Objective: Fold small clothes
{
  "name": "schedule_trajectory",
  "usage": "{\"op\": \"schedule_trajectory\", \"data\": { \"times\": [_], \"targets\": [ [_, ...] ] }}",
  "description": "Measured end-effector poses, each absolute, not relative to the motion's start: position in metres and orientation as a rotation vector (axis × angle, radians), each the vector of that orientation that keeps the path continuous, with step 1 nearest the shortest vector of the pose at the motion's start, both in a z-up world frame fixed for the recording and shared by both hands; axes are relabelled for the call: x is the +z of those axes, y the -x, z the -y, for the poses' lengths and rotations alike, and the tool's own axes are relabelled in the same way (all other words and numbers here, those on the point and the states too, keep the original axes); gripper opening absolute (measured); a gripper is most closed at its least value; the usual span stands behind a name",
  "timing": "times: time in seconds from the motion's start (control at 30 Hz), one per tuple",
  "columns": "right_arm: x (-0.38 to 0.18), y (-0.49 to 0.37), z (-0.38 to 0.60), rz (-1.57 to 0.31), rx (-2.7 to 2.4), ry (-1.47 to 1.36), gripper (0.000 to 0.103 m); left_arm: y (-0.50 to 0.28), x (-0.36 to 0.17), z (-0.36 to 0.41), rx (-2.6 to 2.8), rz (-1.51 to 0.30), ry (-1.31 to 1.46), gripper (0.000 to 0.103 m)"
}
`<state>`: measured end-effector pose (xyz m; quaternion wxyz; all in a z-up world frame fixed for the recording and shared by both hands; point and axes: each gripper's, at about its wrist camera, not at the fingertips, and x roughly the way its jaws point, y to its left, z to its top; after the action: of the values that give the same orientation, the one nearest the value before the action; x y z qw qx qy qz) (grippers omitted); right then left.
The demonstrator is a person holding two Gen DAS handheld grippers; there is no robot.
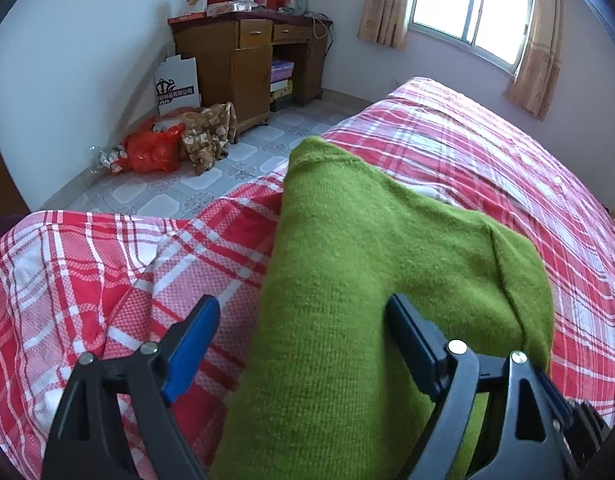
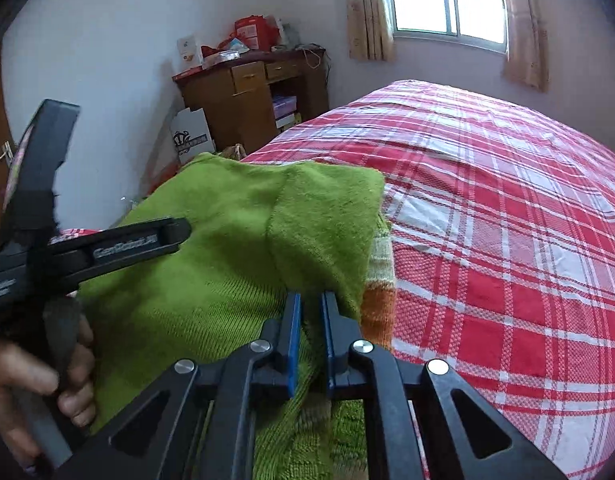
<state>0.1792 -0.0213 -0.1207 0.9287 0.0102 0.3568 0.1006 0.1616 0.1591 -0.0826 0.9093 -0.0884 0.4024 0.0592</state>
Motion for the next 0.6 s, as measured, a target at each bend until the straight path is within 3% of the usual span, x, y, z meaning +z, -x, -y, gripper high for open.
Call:
{"op": "schedule_trajectory", "data": {
  "times": [0.37,0.6],
  "targets": [
    [-0.123,-0.183,0.022,-0.716,0.197,-0.034,0.008,-0.074,-0.047,-0.138,0.171,-0.733,-0.039,0.089],
    [-0.120,-0.173,0.009,-0.712,0.161,0.045,0.008,-0.060,-0.084,-0.135,0.181,-0.839,-0.066,0.090]
  ]
}}
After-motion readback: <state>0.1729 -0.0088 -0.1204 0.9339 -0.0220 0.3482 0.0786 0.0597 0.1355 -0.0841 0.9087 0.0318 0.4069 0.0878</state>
